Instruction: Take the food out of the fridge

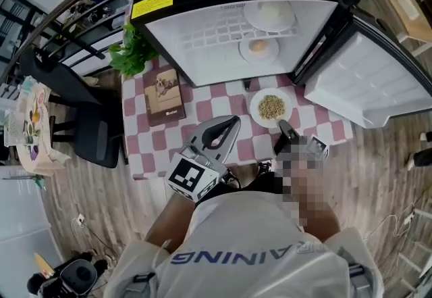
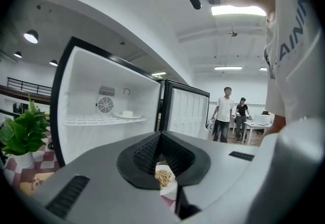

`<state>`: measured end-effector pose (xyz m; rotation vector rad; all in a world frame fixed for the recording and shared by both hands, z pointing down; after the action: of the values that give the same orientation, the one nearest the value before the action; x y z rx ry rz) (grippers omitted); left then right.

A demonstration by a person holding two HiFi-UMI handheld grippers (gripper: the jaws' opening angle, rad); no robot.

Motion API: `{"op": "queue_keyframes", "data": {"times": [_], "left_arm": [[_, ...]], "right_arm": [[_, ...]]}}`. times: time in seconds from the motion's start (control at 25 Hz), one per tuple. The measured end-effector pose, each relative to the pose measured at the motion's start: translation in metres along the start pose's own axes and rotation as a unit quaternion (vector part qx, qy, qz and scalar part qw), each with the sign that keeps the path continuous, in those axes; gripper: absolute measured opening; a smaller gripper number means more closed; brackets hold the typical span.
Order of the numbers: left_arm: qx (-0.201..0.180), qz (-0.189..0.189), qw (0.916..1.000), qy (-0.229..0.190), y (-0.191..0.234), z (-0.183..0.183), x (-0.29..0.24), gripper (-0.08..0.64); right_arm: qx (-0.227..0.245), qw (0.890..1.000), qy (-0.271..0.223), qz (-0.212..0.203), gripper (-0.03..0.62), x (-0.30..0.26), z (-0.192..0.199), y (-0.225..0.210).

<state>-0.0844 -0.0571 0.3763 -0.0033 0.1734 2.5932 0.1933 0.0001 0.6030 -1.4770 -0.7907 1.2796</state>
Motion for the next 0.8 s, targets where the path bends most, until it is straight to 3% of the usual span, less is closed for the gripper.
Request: {"op": "queue_keyframes", "data": {"times": [0.24, 0.48, 0.8], "left_arm": [[-0.001, 0.038, 0.9993, 0.006, -0.014, 0.001, -0.024, 0.009], [-0.001, 0.041, 0.9991, 0.013, -0.017, 0.003, -0.029, 0.009], [0.005, 0.039, 0.9991, 0.011, -0.014, 0.003, -0.032, 0.009]], "right_arm": [[-0.036, 0.997, -0.056, 0.030, 0.028, 0.029, -0.025, -0.034], [-0.046, 0.994, -0.079, 0.053, 0.026, 0.039, -0.042, -0.053], [0.040, 0.991, -0.066, 0.113, 0.032, 0.034, -0.049, -0.051]]}}
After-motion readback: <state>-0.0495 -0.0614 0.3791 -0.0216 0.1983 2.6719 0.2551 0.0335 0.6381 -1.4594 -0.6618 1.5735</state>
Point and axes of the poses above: the fingertips, and each gripper's own axes: x backward along the fingers, y to its left, z out of its underside, the point moved 10 cm from there along x, backward along the fingers, and after that the axes turned 7 degrees about -y, right-handed, at the moved point
